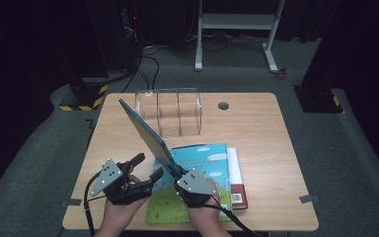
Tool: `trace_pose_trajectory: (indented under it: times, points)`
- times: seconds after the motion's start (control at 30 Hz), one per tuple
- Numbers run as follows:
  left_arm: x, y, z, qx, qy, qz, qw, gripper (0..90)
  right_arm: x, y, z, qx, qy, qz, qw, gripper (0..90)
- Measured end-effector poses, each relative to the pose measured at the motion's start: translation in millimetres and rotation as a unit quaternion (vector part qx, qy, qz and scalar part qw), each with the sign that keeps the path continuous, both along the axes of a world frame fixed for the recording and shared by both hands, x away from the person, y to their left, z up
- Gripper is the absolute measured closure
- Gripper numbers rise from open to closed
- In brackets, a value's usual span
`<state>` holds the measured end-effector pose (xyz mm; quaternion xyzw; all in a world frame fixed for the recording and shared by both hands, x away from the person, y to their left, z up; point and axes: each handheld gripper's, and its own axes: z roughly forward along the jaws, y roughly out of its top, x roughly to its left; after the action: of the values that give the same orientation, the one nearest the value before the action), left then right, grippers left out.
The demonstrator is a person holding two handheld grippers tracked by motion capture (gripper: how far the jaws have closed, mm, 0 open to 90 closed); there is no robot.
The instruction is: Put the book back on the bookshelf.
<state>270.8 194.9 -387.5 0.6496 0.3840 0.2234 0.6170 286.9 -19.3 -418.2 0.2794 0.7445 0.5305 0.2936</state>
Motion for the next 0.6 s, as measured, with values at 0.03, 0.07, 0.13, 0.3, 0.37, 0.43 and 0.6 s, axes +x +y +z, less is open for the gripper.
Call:
trace_pose_trajectory:
  times: [0.03, 0.07, 0.13, 0.3, 0.37, 0.43, 0.6]
  points:
    - [0.4, -1.7, 1.2, 0.0, 0.0, -0.001, 1.0, 19.2, 0.5, 0.8, -0.2, 0.0, 0.0, 0.0, 1.0, 82.7]
    - [0.4, -3.1, 2.3, 0.0, 0.001, -0.002, 1.0, 19.1, 0.8, 1.4, -0.2, 0.0, 0.0, -0.001, 1.0, 82.7]
    - [-0.2, -7.5, 6.2, 0.002, -0.003, -0.007, 1.0, 18.6, 1.3, 2.5, -0.6, 0.001, 0.0, -0.002, 1.0, 82.7]
    - [0.5, -15.8, 13.7, 0.008, -0.002, -0.008, 0.9999, 17.9, 0.8, 4.6, -2.5, 0.007, 0.001, -0.007, 1.0, 82.6]
    - [1.2, -17.7, 15.3, 0.008, 0.0, -0.007, 0.9999, 17.6, 0.2, 5.6, -3.2, 0.009, 0.001, -0.008, 0.9999, 82.6]
    - [1.7, -18.9, 16.4, 0.011, -0.002, -0.007, 0.9999, 17.5, 0.1, 6.1, -3.4, 0.008, 0.001, -0.007, 0.9999, 82.6]
    - [3.3, -23.8, 18.5, 0.013, 0.003, 0.005, 0.9999, 16.8, -0.9, 7.7, -4.4, 0.009, -0.003, -0.009, 0.9999, 82.4]
